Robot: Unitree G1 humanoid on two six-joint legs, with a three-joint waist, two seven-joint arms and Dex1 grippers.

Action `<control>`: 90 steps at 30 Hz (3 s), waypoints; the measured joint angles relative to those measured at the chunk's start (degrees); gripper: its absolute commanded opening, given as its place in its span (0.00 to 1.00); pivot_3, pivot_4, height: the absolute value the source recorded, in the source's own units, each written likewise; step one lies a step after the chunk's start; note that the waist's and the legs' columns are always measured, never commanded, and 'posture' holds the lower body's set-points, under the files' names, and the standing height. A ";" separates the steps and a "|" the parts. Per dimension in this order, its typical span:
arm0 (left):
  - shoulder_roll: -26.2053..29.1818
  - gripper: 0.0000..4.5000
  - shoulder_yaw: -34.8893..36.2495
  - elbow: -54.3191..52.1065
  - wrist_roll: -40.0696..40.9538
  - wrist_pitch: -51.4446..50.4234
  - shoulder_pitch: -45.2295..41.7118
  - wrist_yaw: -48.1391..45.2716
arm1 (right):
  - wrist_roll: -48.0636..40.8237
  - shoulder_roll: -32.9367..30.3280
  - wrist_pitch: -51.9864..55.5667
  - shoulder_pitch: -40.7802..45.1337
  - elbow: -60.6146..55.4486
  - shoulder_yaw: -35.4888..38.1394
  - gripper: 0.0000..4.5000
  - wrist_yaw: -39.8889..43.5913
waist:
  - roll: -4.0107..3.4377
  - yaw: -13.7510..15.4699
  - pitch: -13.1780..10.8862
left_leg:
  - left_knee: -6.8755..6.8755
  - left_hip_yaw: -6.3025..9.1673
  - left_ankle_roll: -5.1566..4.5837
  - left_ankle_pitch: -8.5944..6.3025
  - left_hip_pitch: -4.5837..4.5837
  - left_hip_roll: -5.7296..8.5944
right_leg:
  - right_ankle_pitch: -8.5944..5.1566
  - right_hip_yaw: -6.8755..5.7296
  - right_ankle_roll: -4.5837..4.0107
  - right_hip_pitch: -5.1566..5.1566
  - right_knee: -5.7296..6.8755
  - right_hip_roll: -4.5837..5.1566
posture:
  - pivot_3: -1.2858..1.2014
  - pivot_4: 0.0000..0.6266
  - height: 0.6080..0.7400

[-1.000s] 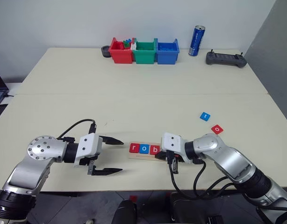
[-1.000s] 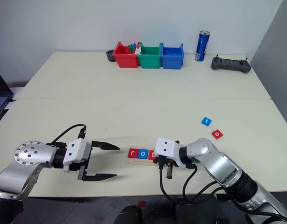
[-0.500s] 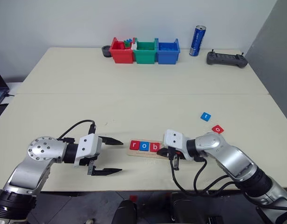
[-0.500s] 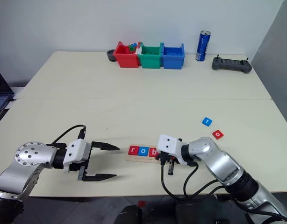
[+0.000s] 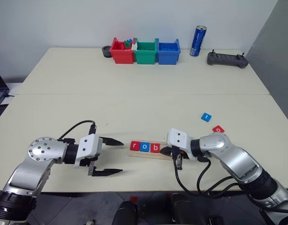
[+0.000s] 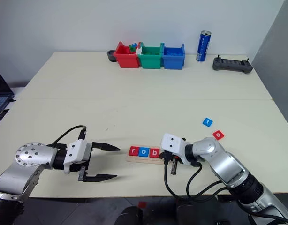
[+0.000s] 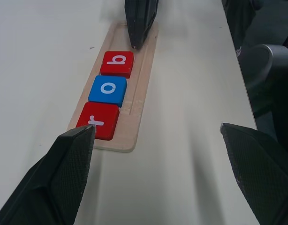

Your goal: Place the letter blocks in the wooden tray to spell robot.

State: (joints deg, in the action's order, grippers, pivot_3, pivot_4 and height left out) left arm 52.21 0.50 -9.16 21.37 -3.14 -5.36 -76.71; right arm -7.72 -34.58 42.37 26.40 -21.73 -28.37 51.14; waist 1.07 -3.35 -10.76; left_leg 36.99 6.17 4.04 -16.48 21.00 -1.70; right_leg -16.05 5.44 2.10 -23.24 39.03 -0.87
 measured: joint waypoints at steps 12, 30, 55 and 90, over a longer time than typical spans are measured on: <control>0.00 1.00 0.00 -0.62 0.00 -0.41 -0.27 1.06 | 1.52 2.22 -0.30 2.09 2.00 -0.59 0.01 0.16 | 0.00 -0.01 0.00 | -0.01 0.00 0.00 0.00 0.00 0.00 | 0.00 0.00 0.00 0.00 0.00 0.00 | 0.52 0.24 1.00; -0.71 1.00 1.41 -2.83 3.38 -3.80 0.12 2.22 | -2.79 -1.16 5.34 -5.77 -8.12 16.13 0.37 -4.02 | 0.01 0.24 0.00 | 0.00 0.04 0.00 0.00 0.05 0.03 | 0.00 -0.04 0.00 0.01 -0.01 0.04 | 0.52 0.24 1.00; -3.83 1.00 -1.47 0.12 4.15 -4.84 -6.94 -0.39 | -3.95 0.35 1.78 -18.83 7.08 38.27 0.99 -18.75 | 0.00 -0.36 0.00 | 0.00 -0.13 0.00 0.00 -0.05 0.02 | 0.00 0.14 0.00 0.03 0.01 -0.02 | 0.52 0.24 1.00; -3.72 1.00 0.11 0.70 4.13 -2.70 -4.47 -1.26 | -6.65 19.71 20.93 -24.47 -20.24 32.66 0.32 -41.20 | 0.00 0.00 0.02 | -0.01 -0.05 0.01 0.01 -0.01 0.01 | -0.02 0.10 0.05 0.02 0.02 -0.01 | 0.52 0.24 1.00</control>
State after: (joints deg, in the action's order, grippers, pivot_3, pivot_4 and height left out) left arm 48.50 0.61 -8.45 25.50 -5.84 -9.83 -77.98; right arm -14.38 -14.87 63.30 1.93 -41.97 4.29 9.94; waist 1.06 -3.35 -10.74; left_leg 36.98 6.12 4.05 -16.48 20.99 -1.69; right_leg -16.07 5.54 2.15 -23.22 39.04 -0.88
